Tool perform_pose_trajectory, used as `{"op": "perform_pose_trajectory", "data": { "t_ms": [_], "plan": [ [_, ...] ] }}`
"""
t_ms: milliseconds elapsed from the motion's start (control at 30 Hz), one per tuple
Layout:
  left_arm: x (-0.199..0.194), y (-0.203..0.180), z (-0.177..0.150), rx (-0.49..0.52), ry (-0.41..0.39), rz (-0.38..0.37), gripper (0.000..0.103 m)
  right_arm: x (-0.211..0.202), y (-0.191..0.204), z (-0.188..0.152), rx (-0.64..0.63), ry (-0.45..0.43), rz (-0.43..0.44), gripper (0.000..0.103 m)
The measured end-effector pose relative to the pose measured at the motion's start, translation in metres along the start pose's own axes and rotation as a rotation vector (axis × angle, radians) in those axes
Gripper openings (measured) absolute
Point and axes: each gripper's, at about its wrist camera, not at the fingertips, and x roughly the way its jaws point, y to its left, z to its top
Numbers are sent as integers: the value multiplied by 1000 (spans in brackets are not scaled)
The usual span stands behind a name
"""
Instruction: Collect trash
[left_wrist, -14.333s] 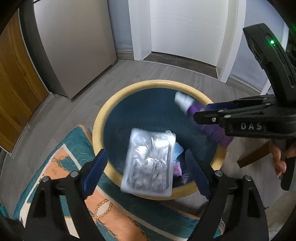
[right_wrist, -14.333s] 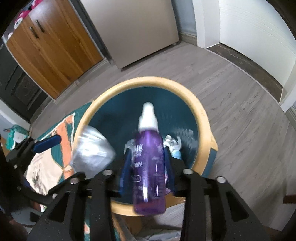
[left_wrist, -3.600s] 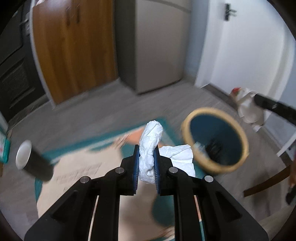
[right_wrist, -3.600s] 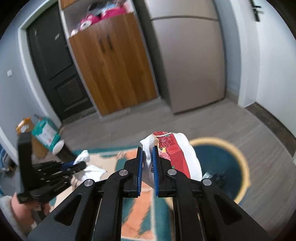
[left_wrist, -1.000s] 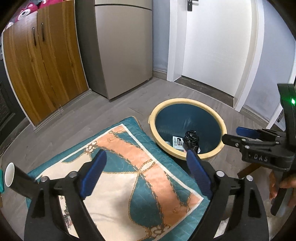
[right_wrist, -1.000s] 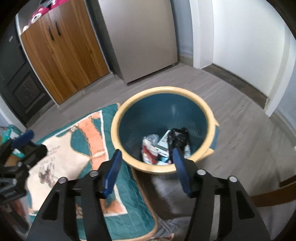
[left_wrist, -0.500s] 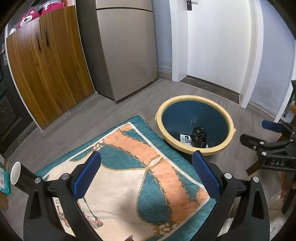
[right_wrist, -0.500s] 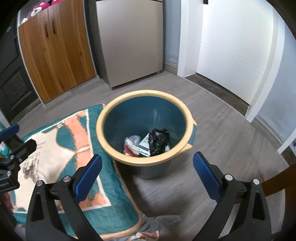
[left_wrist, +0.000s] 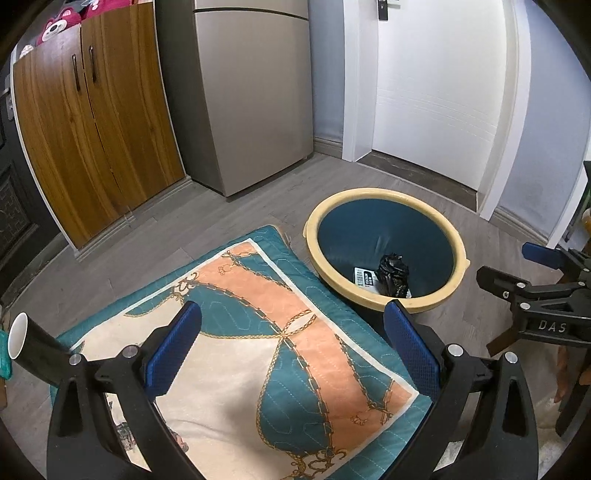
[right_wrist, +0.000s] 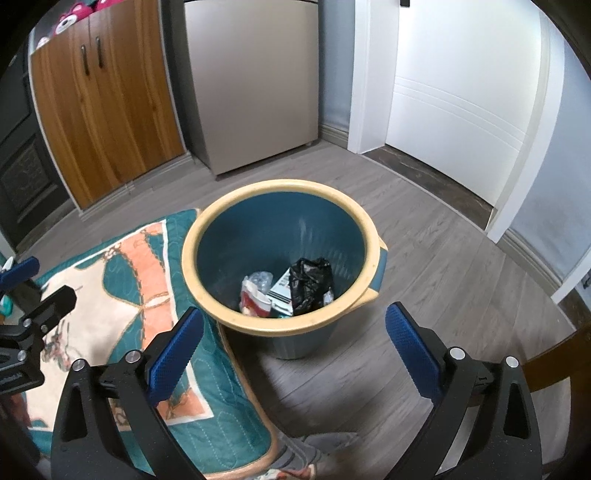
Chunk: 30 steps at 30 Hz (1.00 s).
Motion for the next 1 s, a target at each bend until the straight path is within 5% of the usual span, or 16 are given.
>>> {"op": "perform_pose_trajectory", "data": {
  "t_ms": [1000],
  "plan": [
    [-1, 2, -1, 3, -2, 10, 97, 2, -3, -1, 2, 3, -4, 98]
  ]
}}
